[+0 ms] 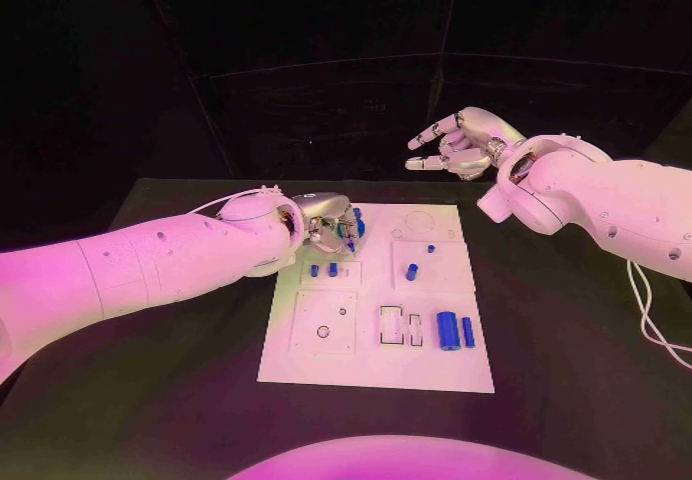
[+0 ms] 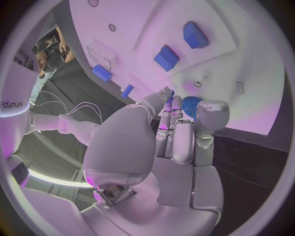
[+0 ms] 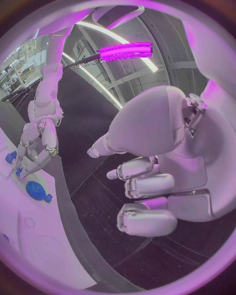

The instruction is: Assemble the parts on the task board

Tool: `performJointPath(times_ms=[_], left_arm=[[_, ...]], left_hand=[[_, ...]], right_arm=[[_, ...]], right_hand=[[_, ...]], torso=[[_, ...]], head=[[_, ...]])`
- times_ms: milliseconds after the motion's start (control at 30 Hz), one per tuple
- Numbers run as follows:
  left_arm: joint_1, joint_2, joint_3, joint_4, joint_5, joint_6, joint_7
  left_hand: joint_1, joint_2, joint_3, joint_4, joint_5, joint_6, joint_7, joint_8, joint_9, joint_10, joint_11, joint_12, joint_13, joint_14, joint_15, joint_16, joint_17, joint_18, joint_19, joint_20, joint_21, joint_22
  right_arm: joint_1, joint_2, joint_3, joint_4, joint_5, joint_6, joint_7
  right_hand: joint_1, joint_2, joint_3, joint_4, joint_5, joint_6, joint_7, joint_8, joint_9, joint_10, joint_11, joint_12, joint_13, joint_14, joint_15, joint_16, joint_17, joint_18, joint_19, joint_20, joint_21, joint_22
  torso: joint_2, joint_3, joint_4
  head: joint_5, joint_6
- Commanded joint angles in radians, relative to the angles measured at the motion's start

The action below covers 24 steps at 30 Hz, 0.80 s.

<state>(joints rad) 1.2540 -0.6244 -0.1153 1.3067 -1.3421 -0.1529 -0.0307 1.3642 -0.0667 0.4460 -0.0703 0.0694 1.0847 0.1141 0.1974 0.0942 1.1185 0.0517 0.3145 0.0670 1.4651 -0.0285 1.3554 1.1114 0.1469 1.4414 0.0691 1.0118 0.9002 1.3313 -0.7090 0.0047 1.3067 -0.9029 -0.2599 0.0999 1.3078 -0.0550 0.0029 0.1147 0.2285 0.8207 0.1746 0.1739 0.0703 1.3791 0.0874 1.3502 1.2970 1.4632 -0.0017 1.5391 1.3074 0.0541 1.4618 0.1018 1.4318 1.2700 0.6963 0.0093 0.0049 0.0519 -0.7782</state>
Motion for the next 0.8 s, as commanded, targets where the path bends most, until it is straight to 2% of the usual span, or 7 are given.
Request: performJointPath(times_ms=[33, 367, 533, 800], left_arm=[[0.001, -0.023, 0.004, 0.020, 0.047, -0.040, 0.031], [0.000, -0.086, 0.008, 0.051, 0.069, -0.022, 0.024], [-0.001, -0.093, 0.008, 0.038, 0.072, -0.002, 0.013], [-0.006, -0.084, 0.008, 0.014, 0.072, 0.029, -0.005]], left_hand=[[-0.004, -0.003, 0.007, 0.000, -0.003, 0.002, 0.007, -0.006, 0.000, 0.007, 0.003, -0.004, 0.001, 0.028, -0.003, 0.005, 0.001, -0.019, 0.005, -0.005, 0.006, 0.002], [-0.004, -0.004, 0.010, -0.003, -0.003, 0.003, 0.008, -0.006, 0.000, 0.009, 0.004, -0.005, 0.001, 0.028, -0.002, 0.006, 0.002, -0.020, 0.006, -0.004, 0.008, 0.004], [-0.004, -0.004, 0.010, -0.003, -0.003, 0.004, 0.008, -0.006, 0.000, 0.009, 0.004, -0.006, 0.001, 0.029, -0.002, 0.006, 0.003, -0.020, 0.006, -0.004, 0.009, 0.006], [-0.006, -0.005, 0.012, -0.003, -0.004, 0.004, 0.009, -0.007, 0.000, 0.009, 0.004, -0.007, 0.001, 0.029, -0.002, 0.007, 0.004, -0.021, 0.006, -0.004, 0.010, 0.007]], right_arm=[[0.002, -0.002, 0.001, 0.002, 0.000, 0.006, 0.010], [0.002, -0.004, 0.001, 0.001, 0.000, 0.007, 0.009], [0.002, -0.004, 0.001, -0.001, 0.000, 0.007, 0.009], [0.002, -0.001, 0.001, -0.003, 0.000, 0.009, 0.009]], right_hand=[[0.001, 0.013, -0.006, -0.001, 0.003, -0.007, -0.001, 0.007, -0.002, -0.006, -0.003, -0.004, 0.000, 0.090, 0.006, -0.006, 0.189, 0.006, -0.004, 0.004, -0.005, 0.000], [0.001, 0.013, -0.006, -0.001, 0.003, -0.007, -0.001, 0.007, -0.002, -0.006, -0.003, -0.004, 0.000, 0.090, 0.006, -0.006, 0.189, 0.006, -0.004, 0.004, -0.005, 0.000], [0.001, 0.013, -0.006, -0.001, 0.003, -0.007, -0.001, 0.007, -0.002, -0.006, -0.003, -0.004, 0.000, 0.090, 0.006, -0.006, 0.189, 0.006, -0.004, 0.004, -0.005, 0.000], [0.001, 0.013, -0.006, -0.001, 0.003, -0.007, -0.001, 0.007, -0.002, -0.006, -0.003, -0.004, 0.000, 0.090, 0.006, -0.006, 0.189, 0.006, -0.004, 0.004, -0.005, 0.000]], torso=[[0.001, 0.0000, 0.0000], [0.001, 0.0000, -0.0013], [0.001, -0.0001, -0.0012], [0.002, 0.0003, -0.0045]], head=[[0.007, -0.001], [0.014, -0.001], [0.018, 0.000], [0.021, -0.002]])
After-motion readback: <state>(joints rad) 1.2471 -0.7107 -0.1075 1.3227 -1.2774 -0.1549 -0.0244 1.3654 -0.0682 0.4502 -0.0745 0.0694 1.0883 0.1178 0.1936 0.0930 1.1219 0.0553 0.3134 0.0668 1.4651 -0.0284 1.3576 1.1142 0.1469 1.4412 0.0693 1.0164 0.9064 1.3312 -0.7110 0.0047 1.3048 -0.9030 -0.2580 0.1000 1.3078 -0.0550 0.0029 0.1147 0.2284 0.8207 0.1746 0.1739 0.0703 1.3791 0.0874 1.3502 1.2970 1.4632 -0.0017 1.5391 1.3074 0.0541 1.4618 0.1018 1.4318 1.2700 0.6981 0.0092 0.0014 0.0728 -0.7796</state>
